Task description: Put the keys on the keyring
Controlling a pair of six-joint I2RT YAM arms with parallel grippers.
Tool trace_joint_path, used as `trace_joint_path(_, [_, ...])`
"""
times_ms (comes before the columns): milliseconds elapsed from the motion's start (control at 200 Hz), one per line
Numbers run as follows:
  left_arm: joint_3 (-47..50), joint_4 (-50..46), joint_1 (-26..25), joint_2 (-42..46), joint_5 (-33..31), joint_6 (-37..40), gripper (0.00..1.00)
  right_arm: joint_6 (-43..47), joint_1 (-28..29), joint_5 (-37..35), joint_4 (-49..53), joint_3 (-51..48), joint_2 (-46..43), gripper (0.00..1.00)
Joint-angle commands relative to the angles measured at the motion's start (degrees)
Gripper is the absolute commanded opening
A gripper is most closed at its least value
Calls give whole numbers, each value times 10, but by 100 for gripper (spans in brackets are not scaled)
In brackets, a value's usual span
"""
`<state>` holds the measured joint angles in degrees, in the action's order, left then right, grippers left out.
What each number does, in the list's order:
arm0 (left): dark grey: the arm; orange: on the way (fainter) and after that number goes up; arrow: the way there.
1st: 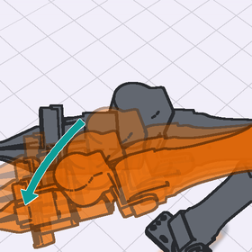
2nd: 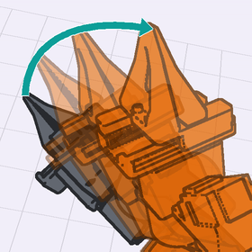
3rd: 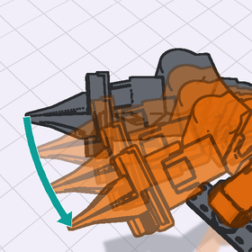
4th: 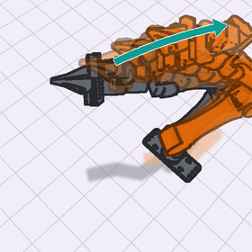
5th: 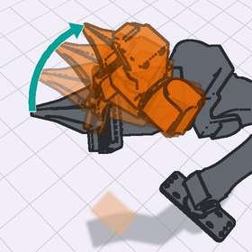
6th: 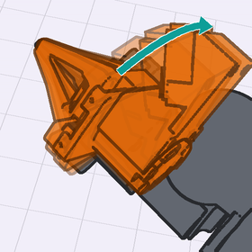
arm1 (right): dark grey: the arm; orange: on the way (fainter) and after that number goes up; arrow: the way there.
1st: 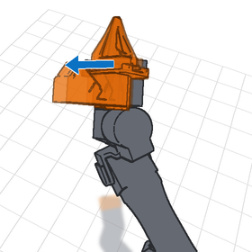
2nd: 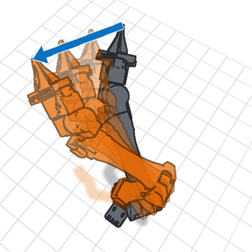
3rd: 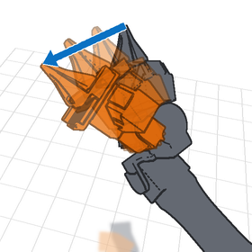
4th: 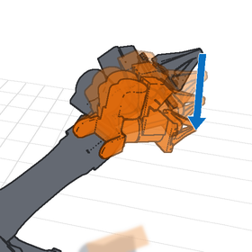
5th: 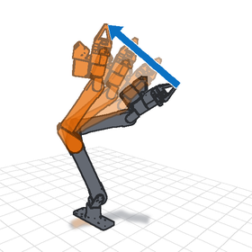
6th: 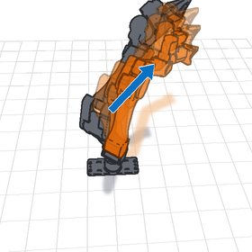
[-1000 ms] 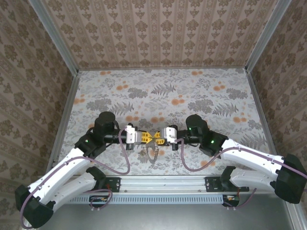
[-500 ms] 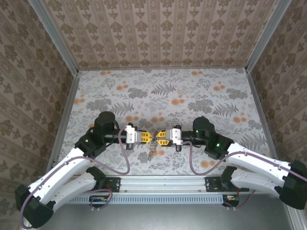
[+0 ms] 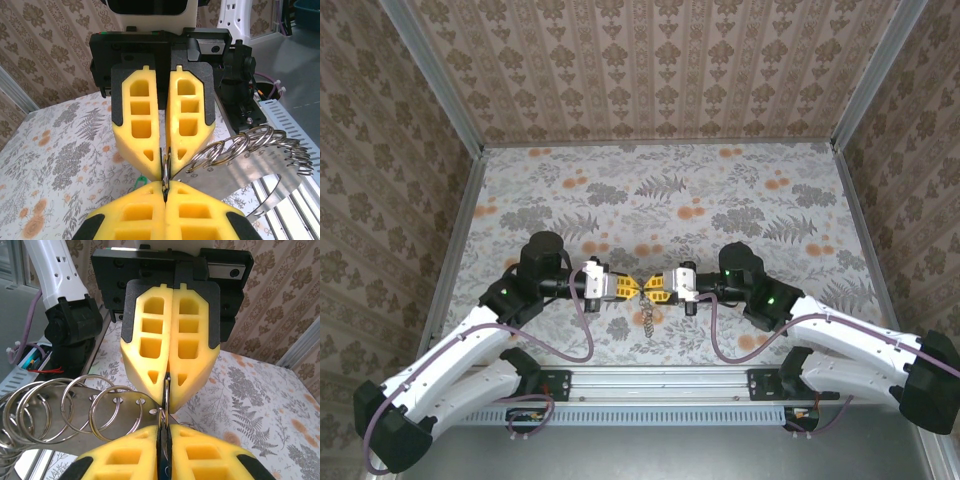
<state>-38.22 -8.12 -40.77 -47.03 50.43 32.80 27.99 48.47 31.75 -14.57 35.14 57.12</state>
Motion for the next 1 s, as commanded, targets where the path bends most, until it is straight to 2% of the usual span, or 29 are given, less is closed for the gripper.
trace_joint_path(0, [-11, 31, 1, 0, 21, -1, 0, -16, -2, 22, -23, 10, 5, 15])
trace_joint_path(395, [-14, 35, -1, -11, 20, -1, 0, -28, -2, 21, -46, 3, 3, 16])
trace_joint_path(445, [-14, 36, -1, -12, 19, -2, 0, -28, -2, 21, -45, 3, 2, 13])
trace_joint_path(535, [-15, 40, -1, -11, 12, -7, 0, -24, -2, 22, -36, 3, 2, 0])
trace_joint_path(580, [-16, 39, -1, -11, 5, -14, 0, -21, -2, 18, -29, 3, 2, 0])
trace_joint_path(620, [-18, 31, -2, -8, -3, -17, 10, -17, -3, 11, -18, 5, 1, 0])
trace_joint_path(655, [-23, 15, -1, -6, -10, -16, 27, -13, -2, 0, -2, 10, 1, 0])
trace_joint_path(680, [-26, -1, -2, -4, -15, -12, 32, -10, -2, -15, 17, 16, 1, 0])
trace_joint_path(790, [-43, -70, -2, -2, -36, 16, 30, 3, -1, -55, 109, 58, 4, 0])
trace_joint_path(835, [-46, -85, -3, -6, -43, 22, 27, 2, -2, -64, 115, 61, 5, 0])
trace_joint_path(995, [-43, -77, -4, -25, -47, 12, 29, -5, -2, -67, 129, 76, 19, 0])
